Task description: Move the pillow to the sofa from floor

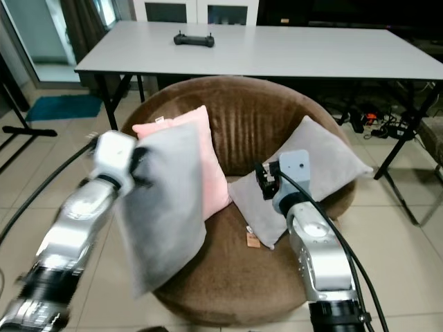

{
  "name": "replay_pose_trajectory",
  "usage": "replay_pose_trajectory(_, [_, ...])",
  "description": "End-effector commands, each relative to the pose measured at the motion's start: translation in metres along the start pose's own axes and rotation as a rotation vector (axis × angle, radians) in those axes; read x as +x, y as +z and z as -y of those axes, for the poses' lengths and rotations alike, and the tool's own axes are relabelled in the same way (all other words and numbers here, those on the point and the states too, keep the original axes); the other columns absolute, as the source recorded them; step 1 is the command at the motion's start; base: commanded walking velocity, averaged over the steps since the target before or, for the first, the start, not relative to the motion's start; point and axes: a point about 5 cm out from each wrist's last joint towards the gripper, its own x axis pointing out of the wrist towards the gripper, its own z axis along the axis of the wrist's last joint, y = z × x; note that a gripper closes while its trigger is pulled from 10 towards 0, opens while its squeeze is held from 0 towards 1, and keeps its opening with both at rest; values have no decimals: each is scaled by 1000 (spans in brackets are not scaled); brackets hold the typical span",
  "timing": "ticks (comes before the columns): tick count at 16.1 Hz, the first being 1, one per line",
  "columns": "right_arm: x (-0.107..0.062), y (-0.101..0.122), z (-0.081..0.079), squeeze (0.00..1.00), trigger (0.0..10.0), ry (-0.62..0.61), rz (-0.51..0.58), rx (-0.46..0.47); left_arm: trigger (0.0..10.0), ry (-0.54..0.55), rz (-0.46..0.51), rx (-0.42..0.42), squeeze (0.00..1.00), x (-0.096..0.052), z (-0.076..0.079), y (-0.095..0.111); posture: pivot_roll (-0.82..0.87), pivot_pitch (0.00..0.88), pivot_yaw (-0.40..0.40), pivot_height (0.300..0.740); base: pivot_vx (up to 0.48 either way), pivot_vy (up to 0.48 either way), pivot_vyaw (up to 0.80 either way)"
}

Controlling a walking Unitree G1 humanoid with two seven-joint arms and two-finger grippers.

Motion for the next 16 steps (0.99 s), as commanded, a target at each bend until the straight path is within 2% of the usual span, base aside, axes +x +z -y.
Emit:
replay_pose_trajectory(1, [0,4,6,0,10000,1,9,-8,10000,-50,94,29,0,14,9,24,15,0,39,740,0,0,0])
replay_pose_trajectory(2, [-4,0,12,0,10000,27,-23,-35,10000,-71,132,23,0,26,16,37,2,0,44,740,0,0,0])
replay_pose_trajectory(3, [-5,-1,14,0,10000,35,-40,-44,10000,-73,142,18,0,28,17,41,2,0,44,740,0,0,0])
replay_pose_trajectory(4, [-12,-12,27,0,10000,26,-108,-43,10000,-70,179,7,0,35,18,53,-6,0,49,740,0,0,0])
replay_pose_trajectory(5, [-17,-20,39,0,10000,26,-147,74,10000,-59,234,-11,0,42,14,70,-8,0,49,740,0,0,0])
replay_pose_trajectory(6, [-19,-24,41,1000,10000,47,-151,170,10000,-57,273,-15,0,44,9,81,-8,0,48,740,0,0,0])
replay_pose_trajectory(8, [-17,-30,37,1000,10000,106,-152,328,10000,-58,349,-36,0,47,-2,103,-8,0,48,740,0,0,0])
replay_pose_trajectory(9, [-14,-37,28,1000,10000,168,-178,452,10000,-68,411,-82,0,47,-9,121,3,0,44,740,0,0,0])
replay_pose_trajectory(10, [-13,-39,26,1000,10000,179,-188,474,10000,-74,430,-94,0,46,-10,126,3,0,44,740,0,0,0])
replay_pose_trajectory(12, [-8,-55,16,1000,10000,239,-273,465,10000,-127,524,-139,0,44,-8,154,20,0,40,740,0,0,0])
replay_pose_trajectory(13, [-3,-59,11,1000,10000,238,-304,492,10000,-163,557,-173,0,43,-2,164,19,0,43,740,0,0,0])
replay_pose_trajectory(15, [9,-67,4,1000,10000,194,-361,519,10000,-227,602,-223,0,42,9,179,19,0,46,740,0,0,0])
replay_pose_trajectory(16, [14,-74,3,1000,10000,157,-415,472,10000,-259,624,-245,0,41,15,188,29,0,42,740,0,0,0])
